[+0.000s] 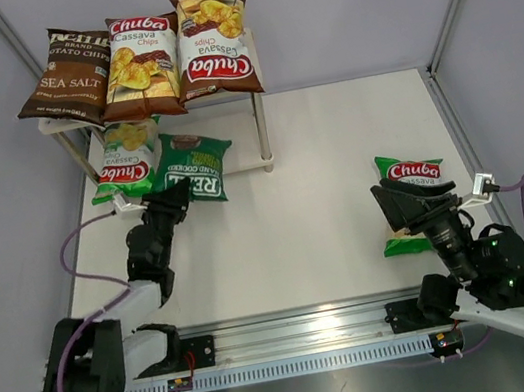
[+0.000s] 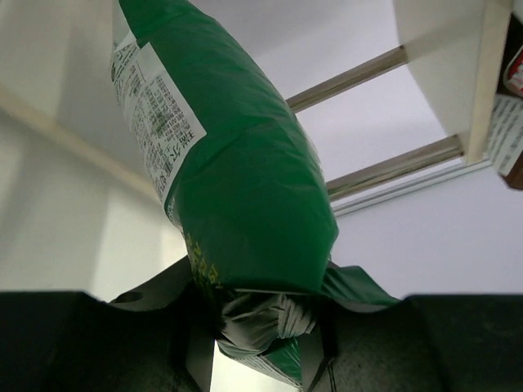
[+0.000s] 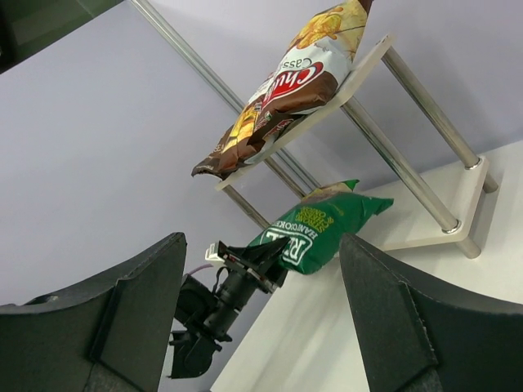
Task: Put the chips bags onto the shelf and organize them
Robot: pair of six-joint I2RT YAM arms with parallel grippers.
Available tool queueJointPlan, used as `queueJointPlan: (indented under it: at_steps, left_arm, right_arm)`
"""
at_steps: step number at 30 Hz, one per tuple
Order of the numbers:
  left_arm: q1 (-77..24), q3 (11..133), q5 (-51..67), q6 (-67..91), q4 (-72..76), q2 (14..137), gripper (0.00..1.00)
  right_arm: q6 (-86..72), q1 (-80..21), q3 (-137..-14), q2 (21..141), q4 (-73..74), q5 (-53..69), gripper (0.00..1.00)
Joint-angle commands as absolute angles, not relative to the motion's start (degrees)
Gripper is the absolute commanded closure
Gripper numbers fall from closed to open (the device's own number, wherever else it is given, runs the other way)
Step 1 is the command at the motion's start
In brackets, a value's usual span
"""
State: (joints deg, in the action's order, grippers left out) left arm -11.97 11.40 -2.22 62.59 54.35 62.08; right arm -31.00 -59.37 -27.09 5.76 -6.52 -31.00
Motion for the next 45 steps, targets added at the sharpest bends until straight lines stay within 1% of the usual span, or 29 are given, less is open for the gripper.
queueJointPlan:
  at_steps: [1, 2, 4, 6, 14, 19, 22, 24, 26, 30, 34, 35, 36, 37, 38, 40, 41, 44, 45]
  left_arm:
    - [-10.81, 18.54, 1.32, 64.25, 71.63, 67.66, 0.93]
    - [-10.29, 19.76, 1.14, 63.99, 72.15, 70.81, 0.93]
    - [-10.11, 22.93, 0.36, 63.29, 72.07, 73.29, 0.93]
    - [-9.93, 25.21, -2.72, 63.11, 71.37, 77.06, 0.93]
    - [-8.61, 29.62, -9.48, 63.54, 75.05, 88.49, 0.92]
    - [-8.35, 33.57, -10.55, 63.46, 75.76, 94.82, 0.92]
    - [-8.35, 36.12, -10.90, 63.11, 75.42, 97.98, 0.92]
    - [-8.35, 38.23, -11.25, 62.84, 74.27, 99.84, 0.90]
    - [-8.35, 39.02, -12.30, 62.67, 73.74, 101.94, 0.89]
    - [-8.35, 41.30, -12.83, 61.44, 71.29, 103.80, 0.89]
    - [-8.35, 42.63, -11.43, 59.94, 69.00, 104.68, 0.86]
    - [-8.44, 42.54, -11.43, 59.85, 68.65, 104.50, 0.85]
    - [-8.52, 42.19, -11.86, 59.68, 68.12, 103.72, 0.81]
    - [-8.61, 41.49, -12.39, 59.50, 67.33, 103.45, 0.74]
    - [-8.61, 41.40, -12.39, 59.24, 66.72, 103.19, 0.60]
    - [-8.70, 41.22, -11.69, 58.28, 64.96, 102.22, 0.56]
    - [-8.79, 40.44, -11.95, 57.92, 64.43, 101.78, 0.51]
    - [-9.23, 39.21, -13.62, 57.83, 60.48, 99.50, 0.51]
    - [-9.40, 39.11, -14.15, 57.92, 57.95, 98.88, 0.48]
  right_arm:
    - [-29.09, -59.59, -29.53, 4.22, -5.45, -32.61, 0.17]
    - [-28.74, -59.59, -29.79, 4.04, -4.84, -32.61, 0.17]
    - [-27.87, -59.59, -30.06, 3.26, -4.22, -32.96, 0.17]
    - [-27.07, -59.59, -30.50, 2.73, -3.61, -33.48, 0.17]
    - [-25.05, -59.59, -31.99, 1.58, -2.90, -32.78, 0.16]
    - [-25.05, -59.59, -32.34, 2.20, -2.46, -31.55, 0.16]
    - [-25.05, -59.59, -32.34, 2.46, -2.20, -31.73, 0.16]
    - [-26.44, -59.68, -31.73, 2.46, -1.94, -32.60, 0.15]
    - [-27.24, -59.59, -31.20, 2.46, -1.41, -32.87, 0.15]
    - [-29.09, -59.59, -31.11, 3.33, -0.26, -33.31, 0.15]
    - [-31.11, -59.59, -30.85, 4.74, 1.93, -33.14, 0.15]
    - [-31.46, -59.59, -30.85, 5.09, 1.85, -33.05, 0.15]
    - [-31.90, -59.68, -30.76, 5.71, 1.76, -32.79, 0.15]
    - [-32.08, -59.59, -30.76, 6.06, 1.67, -32.78, 0.15]
    - [-32.17, -59.59, -30.76, 6.41, 1.67, -32.35, 0.15]
    - [-32.69, -59.59, -30.76, 7.12, 1.76, -32.08, 0.15]
    - [-32.96, -59.59, -30.67, 7.29, 1.76, -31.99, 0.15]
    - [-33.57, -59.68, -30.50, 7.47, 1.93, -32.17, 0.15]
    - [-33.92, -59.59, -30.50, 7.56, 2.11, -32.17, 0.15]
